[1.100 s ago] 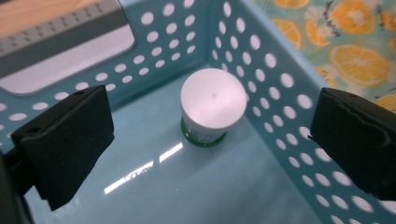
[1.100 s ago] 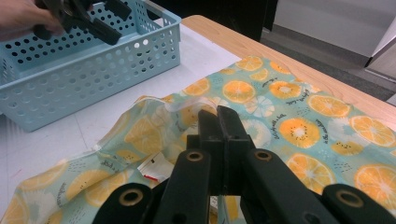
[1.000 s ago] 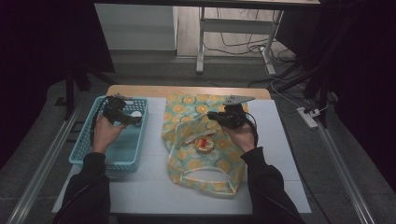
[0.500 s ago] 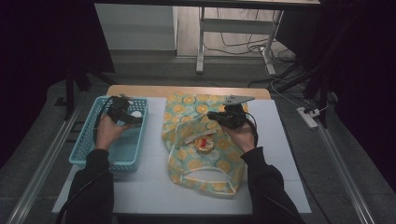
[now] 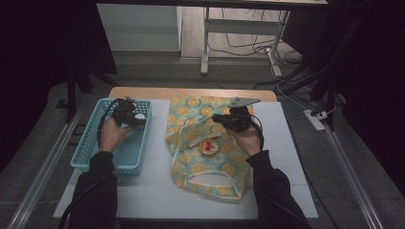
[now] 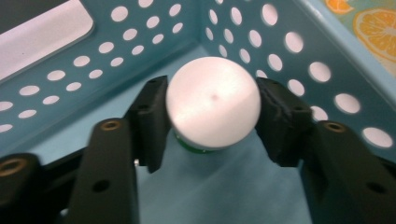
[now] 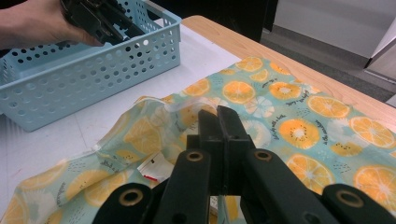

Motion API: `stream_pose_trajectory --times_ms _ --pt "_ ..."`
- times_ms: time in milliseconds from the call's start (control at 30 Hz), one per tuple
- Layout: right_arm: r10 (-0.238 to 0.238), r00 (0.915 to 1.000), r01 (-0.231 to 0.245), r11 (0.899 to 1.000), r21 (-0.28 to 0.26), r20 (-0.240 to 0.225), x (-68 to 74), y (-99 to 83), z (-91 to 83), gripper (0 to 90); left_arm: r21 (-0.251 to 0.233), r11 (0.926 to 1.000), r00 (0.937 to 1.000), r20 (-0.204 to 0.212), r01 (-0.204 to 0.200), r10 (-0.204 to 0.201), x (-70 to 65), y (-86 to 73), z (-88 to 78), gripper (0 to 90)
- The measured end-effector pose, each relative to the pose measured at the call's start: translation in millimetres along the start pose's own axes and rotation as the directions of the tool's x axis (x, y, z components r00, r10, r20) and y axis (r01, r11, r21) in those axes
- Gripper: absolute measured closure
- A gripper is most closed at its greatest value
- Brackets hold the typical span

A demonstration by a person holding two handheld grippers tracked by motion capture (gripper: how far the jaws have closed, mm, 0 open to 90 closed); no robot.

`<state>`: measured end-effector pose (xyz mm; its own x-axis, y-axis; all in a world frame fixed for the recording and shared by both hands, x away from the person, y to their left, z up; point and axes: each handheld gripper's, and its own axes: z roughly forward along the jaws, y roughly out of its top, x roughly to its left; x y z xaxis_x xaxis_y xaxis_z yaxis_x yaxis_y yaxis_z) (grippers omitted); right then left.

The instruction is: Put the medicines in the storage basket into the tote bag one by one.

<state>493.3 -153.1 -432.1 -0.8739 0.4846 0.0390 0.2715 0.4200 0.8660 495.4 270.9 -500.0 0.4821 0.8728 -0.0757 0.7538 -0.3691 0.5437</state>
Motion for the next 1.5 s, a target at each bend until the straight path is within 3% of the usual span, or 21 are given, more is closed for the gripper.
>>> stream_pose_trajectory --times_ms 267,367,667,1133,1500 --pt "0.000 1.0000 0.000 1.000 -0.001 0.000 0.1 0.0 0.0 90.0 0.016 0.9995 0.9993 -0.027 0.026 -0.026 -0.9 -0.2 -3.5 50.6" --pt "-0.001 1.0000 0.001 1.000 0.000 0.001 0.1 -0.2 0.6 90.0 0.002 0.9990 0.9985 -0.032 0.044 -0.044 -0.5 -0.8 -7.9 50.7" --pt "0.003 1.0000 -0.003 1.000 -0.002 0.001 -0.2 -0.2 0.0 90.0 -0.029 0.9987 0.9989 -0.022 0.041 -0.041 -1.4 -1.3 -25.3 50.8" --pt "0.001 1.0000 -0.001 1.000 0.001 0.000 0.5 -0.2 0.7 90.0 -0.074 0.9969 0.9996 0.008 0.027 -0.026 -10.3 2.8 -59.2 50.9" --pt "0.001 1.0000 -0.001 1.000 0.000 0.002 0.3 -0.1 0.6 90.0 -0.098 0.9948 0.9990 0.033 -0.026 0.029 -26.9 0.7 -78.2 50.9"
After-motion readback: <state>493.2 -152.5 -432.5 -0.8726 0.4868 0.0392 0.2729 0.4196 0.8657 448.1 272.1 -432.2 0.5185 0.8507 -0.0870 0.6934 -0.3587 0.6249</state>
